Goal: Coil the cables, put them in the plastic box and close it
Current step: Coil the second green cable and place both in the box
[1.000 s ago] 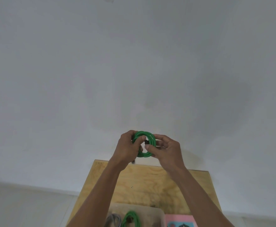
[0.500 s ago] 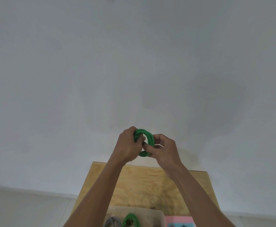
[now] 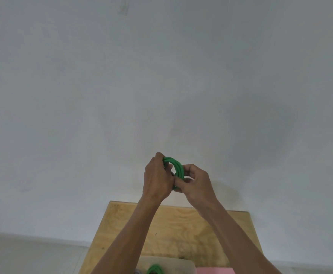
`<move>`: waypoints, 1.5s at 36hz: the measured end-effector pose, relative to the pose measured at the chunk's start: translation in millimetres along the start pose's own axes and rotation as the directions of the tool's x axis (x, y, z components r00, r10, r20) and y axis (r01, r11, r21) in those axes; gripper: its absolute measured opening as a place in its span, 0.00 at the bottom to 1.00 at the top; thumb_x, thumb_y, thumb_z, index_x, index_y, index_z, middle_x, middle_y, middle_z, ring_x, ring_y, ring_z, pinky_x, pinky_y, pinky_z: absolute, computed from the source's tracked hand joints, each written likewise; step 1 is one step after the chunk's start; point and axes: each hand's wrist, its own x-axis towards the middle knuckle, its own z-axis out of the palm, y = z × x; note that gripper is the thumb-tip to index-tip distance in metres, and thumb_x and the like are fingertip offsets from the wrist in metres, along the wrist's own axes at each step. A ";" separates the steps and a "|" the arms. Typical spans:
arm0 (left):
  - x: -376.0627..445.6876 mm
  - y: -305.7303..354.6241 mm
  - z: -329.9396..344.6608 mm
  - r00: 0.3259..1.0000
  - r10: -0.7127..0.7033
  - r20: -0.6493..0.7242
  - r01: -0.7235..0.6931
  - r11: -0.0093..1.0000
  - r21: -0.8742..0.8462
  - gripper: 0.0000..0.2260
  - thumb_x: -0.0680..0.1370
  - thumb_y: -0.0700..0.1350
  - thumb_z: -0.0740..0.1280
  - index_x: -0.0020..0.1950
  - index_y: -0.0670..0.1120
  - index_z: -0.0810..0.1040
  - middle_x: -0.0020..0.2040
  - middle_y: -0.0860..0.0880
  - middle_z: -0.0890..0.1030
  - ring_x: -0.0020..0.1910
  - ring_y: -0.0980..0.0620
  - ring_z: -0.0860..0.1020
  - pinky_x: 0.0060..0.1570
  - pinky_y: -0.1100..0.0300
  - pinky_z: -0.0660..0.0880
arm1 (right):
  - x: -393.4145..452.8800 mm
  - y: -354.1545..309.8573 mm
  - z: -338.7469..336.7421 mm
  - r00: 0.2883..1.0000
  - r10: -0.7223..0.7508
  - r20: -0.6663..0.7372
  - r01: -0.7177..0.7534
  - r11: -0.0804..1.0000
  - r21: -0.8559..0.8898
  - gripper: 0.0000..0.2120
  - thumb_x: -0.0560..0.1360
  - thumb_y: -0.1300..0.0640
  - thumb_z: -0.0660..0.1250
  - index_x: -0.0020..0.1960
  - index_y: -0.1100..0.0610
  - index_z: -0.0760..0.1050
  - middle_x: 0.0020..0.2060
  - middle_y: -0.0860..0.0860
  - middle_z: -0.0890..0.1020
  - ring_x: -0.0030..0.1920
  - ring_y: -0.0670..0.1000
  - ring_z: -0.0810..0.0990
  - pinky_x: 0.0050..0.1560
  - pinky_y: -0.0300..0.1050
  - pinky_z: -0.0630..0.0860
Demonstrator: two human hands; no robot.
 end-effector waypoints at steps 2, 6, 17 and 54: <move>-0.9 -0.1 -0.8 1.000 -0.001 -0.011 0.001 1.000 0.001 0.04 0.78 0.36 0.61 0.46 0.43 0.70 0.41 0.46 0.77 0.39 0.46 0.79 0.40 0.44 0.79 | 0.1 -0.6 -1.6 1.000 -0.001 0.020 0.000 0.999 0.032 0.10 0.70 0.67 0.75 0.50 0.59 0.80 0.45 0.55 0.85 0.42 0.57 0.87 0.49 0.55 0.84; -1.6 0.0 0.4 1.000 -0.005 -0.018 0.005 1.000 -0.004 0.03 0.78 0.36 0.62 0.45 0.43 0.70 0.41 0.46 0.78 0.39 0.45 0.79 0.40 0.45 0.78 | -0.8 -2.6 -6.9 0.998 -0.002 0.059 -0.001 0.999 0.048 0.11 0.69 0.68 0.76 0.49 0.61 0.80 0.42 0.53 0.85 0.41 0.58 0.87 0.51 0.58 0.83; 14.6 1.7 -19.3 0.916 -0.127 0.382 0.245 0.929 -0.278 0.04 0.77 0.43 0.71 0.50 0.43 0.81 0.37 0.46 0.82 0.33 0.52 0.79 0.35 0.58 0.76 | -1.4 -4.5 -20.6 0.999 -0.040 0.037 0.033 0.982 0.183 0.13 0.69 0.68 0.77 0.53 0.61 0.82 0.48 0.57 0.86 0.47 0.58 0.86 0.51 0.49 0.83; 12.7 6.5 -42.2 0.882 -0.015 0.470 0.325 0.743 -0.585 0.19 0.67 0.50 0.78 0.49 0.36 0.84 0.35 0.44 0.81 0.34 0.49 0.76 0.35 0.57 0.71 | -8.3 -18.3 -14.0 0.996 0.056 0.062 -0.077 0.902 0.424 0.13 0.75 0.69 0.70 0.59 0.62 0.76 0.56 0.65 0.81 0.50 0.60 0.85 0.47 0.53 0.83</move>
